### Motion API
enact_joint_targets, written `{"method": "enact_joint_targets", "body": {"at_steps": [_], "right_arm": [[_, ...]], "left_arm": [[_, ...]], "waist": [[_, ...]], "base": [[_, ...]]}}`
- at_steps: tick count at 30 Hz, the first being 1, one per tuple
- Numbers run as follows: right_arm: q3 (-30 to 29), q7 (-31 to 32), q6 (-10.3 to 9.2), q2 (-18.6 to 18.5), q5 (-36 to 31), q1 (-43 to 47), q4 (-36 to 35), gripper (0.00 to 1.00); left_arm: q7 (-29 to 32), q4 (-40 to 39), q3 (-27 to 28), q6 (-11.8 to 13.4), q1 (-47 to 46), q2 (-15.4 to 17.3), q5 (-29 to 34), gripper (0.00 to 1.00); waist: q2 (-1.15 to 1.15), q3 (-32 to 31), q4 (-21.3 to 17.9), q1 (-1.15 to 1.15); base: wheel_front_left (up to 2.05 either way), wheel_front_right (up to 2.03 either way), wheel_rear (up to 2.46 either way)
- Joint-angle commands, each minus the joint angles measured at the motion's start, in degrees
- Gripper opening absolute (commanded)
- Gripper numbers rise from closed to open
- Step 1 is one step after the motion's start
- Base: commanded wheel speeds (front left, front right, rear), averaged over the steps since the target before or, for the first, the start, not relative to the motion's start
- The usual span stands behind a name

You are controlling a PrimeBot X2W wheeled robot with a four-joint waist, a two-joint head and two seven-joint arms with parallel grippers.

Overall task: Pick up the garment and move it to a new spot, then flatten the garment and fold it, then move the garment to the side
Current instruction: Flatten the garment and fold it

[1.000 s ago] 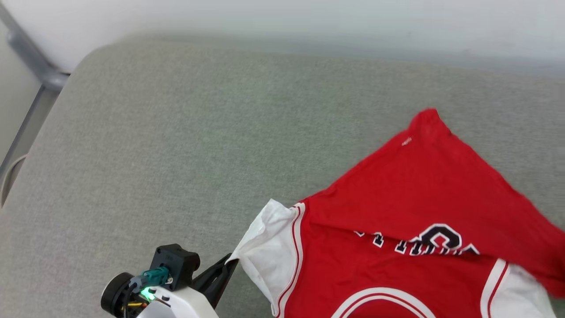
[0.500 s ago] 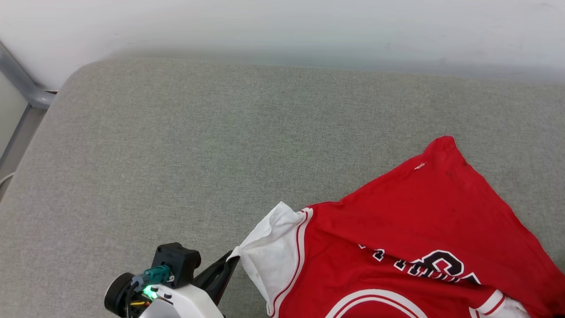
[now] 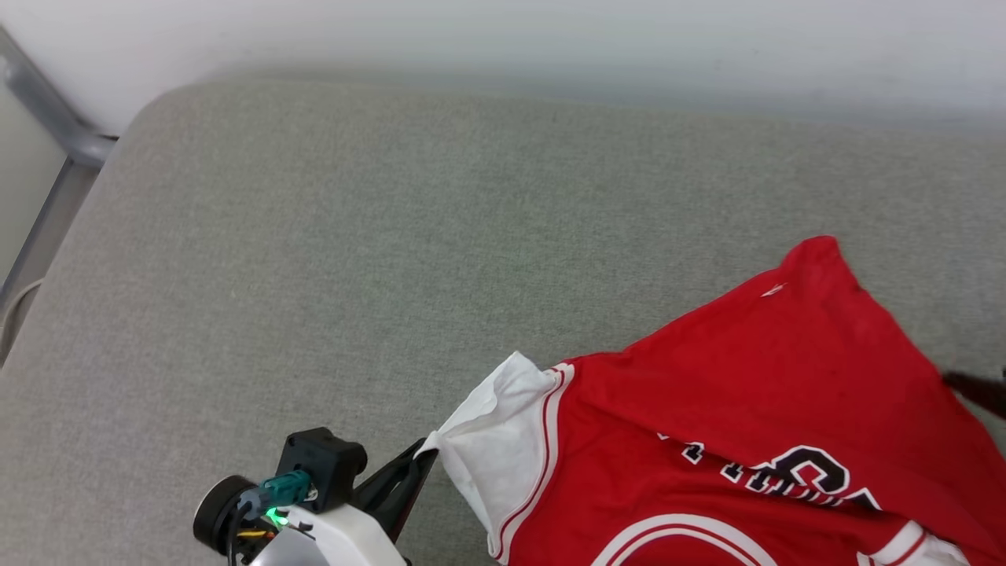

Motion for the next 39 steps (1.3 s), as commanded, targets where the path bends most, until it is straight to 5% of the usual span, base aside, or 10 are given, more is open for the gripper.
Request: {"method": "enact_joint_targets", "body": {"at_steps": [1,17,35,37,38,39], "right_arm": [[1.65,0.9,-0.06,0.63,-0.99,-3.5,-0.13,1.0],[3.22,-0.95,-0.06,1.05,-12.03,-20.24,13.83,1.0],[5.73,-2.99,-0.06,0.31,-15.59,-21.33,22.43,1.0],[6.47,-3.39,-0.06,0.16,-15.23,-20.83,22.85,0.11],[6.9,-3.57,-0.06,0.06,-15.16,-20.6,23.01,0.0],[7.12,-3.97,-0.06,-0.01,-14.91,-20.45,23.21,0.0]], "left_arm": [[-0.16,-0.49,-0.29,-0.33,-1.23,-0.45,0.63,0.0],[-0.62,-0.56,-2.23,-2.06,-5.21,-2.9,1.94,0.0],[-2.79,1.84,-3.56,-3.87,-8.58,-5.73,2.68,0.0],[-2.99,2.06,-3.56,-3.94,-8.83,-5.82,2.62,0.0],[-2.96,2.21,-3.58,-4.0,-8.9,-5.89,2.57,0.0],[-3.02,2.37,-3.59,-3.91,-8.94,-5.93,2.5,0.0]], "waist": [[0.0,1.99,1.63,0.0],[0.0,11.6,10.67,0.0],[0.0,16.33,14.25,0.0],[0.0,16.41,14.36,0.0],[0.0,16.36,14.4,0.0],[0.0,16.27,14.4,0.0]], "base": [[0.0,0.0,0.0],[0.0,0.0,0.0],[0.0,0.0,0.0],[0.0,0.0,0.0],[0.0,0.0,0.0],[0.0,0.0,0.0]]}}
